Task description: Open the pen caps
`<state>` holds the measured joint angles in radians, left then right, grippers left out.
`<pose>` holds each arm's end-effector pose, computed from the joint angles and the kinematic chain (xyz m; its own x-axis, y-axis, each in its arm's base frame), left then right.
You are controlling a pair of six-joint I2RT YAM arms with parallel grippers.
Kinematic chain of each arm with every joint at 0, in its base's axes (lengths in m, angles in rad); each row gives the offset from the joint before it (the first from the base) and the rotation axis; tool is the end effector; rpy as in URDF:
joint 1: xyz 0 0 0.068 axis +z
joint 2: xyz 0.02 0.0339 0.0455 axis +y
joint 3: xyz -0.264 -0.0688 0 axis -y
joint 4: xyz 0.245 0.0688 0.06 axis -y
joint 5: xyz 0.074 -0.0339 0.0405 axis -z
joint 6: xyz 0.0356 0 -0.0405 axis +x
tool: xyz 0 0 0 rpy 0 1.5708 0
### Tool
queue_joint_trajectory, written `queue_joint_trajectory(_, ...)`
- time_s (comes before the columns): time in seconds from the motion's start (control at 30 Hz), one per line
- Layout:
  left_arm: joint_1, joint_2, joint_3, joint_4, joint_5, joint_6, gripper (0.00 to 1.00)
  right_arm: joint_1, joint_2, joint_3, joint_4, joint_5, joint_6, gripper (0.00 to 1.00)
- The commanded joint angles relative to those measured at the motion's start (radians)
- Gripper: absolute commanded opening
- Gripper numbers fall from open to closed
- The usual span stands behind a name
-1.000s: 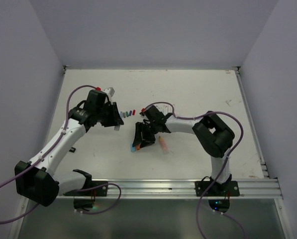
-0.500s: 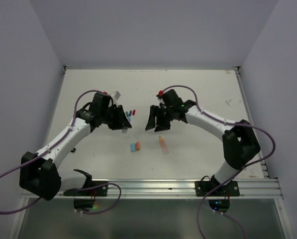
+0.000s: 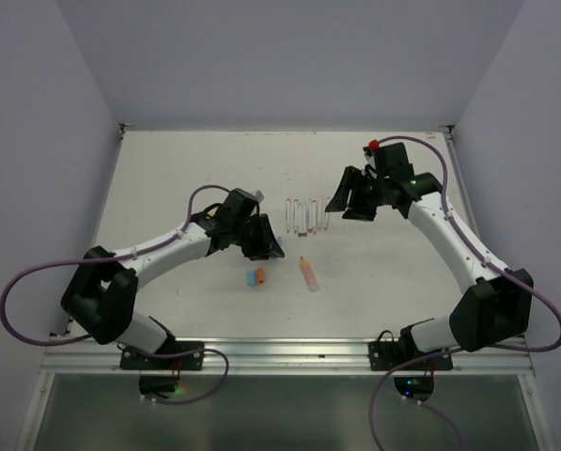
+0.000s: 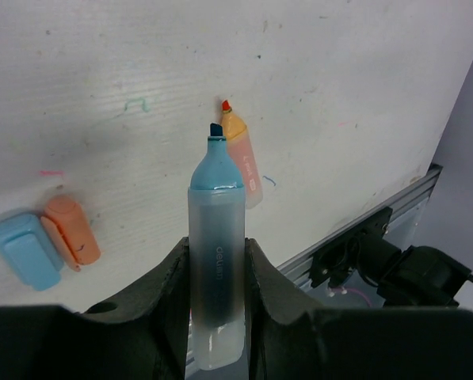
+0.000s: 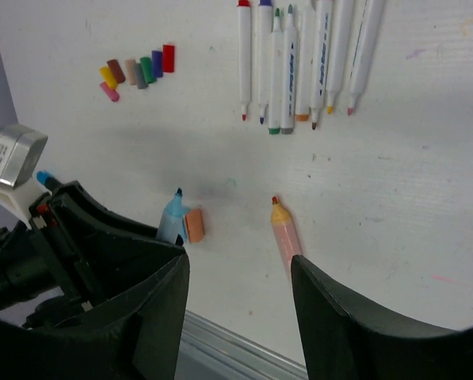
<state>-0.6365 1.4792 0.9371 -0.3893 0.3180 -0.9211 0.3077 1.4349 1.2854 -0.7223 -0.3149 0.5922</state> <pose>0.2355 -0.1879 0.2149 -0.9594 -0.2314 -0.1612 -0.0815 0.7748 -0.6269 0.2872 0.1028 0.3153 -0.8721 0.2798 -0.4015 0.0107 0.8312 0.5559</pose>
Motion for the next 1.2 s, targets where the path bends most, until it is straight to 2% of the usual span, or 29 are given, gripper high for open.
queue_joint_trajectory(0.0,-0.032,0.044,-0.004,0.145,-0.074,-0.142,0.0,0.004,-0.07,-0.067,-0.04,-0.048,-0.011,0.57)
queue_joint_trajectory(0.13,-0.112,0.179,0.04,0.184,-0.076,-0.214,0.0,0.004,-0.083,-0.097,-0.035,-0.072,-0.009,0.57)
queue_joint_trajectory(0.23,-0.159,0.225,0.057,0.187,-0.089,-0.264,0.0,0.004,-0.087,-0.095,-0.028,-0.085,-0.003,0.57)
queue_joint_trajectory(0.4,-0.175,0.236,0.016,0.234,-0.105,-0.318,0.0,0.005,-0.094,-0.092,-0.031,-0.098,0.0,0.57)
queue_joint_trajectory(0.57,-0.195,0.274,0.038,0.234,-0.106,-0.331,0.0,0.016,-0.093,-0.109,-0.02,-0.119,0.006,0.57)
queue_joint_trajectory(0.63,-0.203,0.294,0.04,0.234,-0.1,-0.34,0.05,0.021,-0.087,-0.109,-0.012,-0.122,0.009,0.57)
queue_joint_trajectory(0.7,-0.209,0.299,0.035,0.234,-0.1,-0.346,0.16,0.022,-0.084,-0.101,-0.012,-0.127,0.009,0.57)
queue_joint_trajectory(0.8,-0.21,0.296,0.013,0.236,-0.108,-0.355,0.17,0.027,-0.077,-0.093,-0.009,-0.135,0.011,0.57)
queue_joint_trajectory(0.87,-0.21,0.283,-0.004,0.248,-0.117,-0.363,0.23,0.031,-0.077,-0.095,-0.006,-0.135,0.011,0.56)
queue_joint_trajectory(0.97,-0.21,0.279,-0.023,0.273,-0.114,-0.363,0.5,0.036,-0.08,-0.103,-0.005,-0.135,0.008,0.56)
queue_joint_trajectory(1.17,-0.212,0.236,-0.02,0.277,-0.151,-0.308,0.7,0.045,-0.087,-0.118,-0.003,-0.131,0.004,0.56)
